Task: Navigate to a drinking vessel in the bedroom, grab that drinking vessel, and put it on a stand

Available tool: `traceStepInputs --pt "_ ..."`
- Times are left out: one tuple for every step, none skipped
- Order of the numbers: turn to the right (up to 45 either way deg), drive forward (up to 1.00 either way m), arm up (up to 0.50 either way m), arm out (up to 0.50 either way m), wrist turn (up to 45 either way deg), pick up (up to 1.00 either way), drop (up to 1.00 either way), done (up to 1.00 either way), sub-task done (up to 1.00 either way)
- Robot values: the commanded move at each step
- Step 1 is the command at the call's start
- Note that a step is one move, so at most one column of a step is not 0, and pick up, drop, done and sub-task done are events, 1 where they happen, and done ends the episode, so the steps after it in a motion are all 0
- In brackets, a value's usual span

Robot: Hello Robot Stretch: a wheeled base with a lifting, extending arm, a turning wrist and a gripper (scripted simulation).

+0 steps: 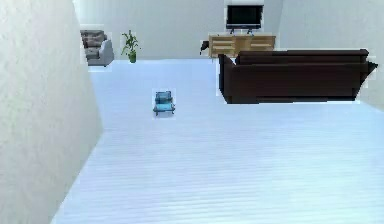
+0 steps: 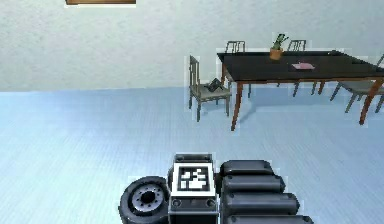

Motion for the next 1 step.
traceStepInputs --pt "0.0 1.00 0.00 0.00 0.0 0.00 0.00 0.00 0.00"
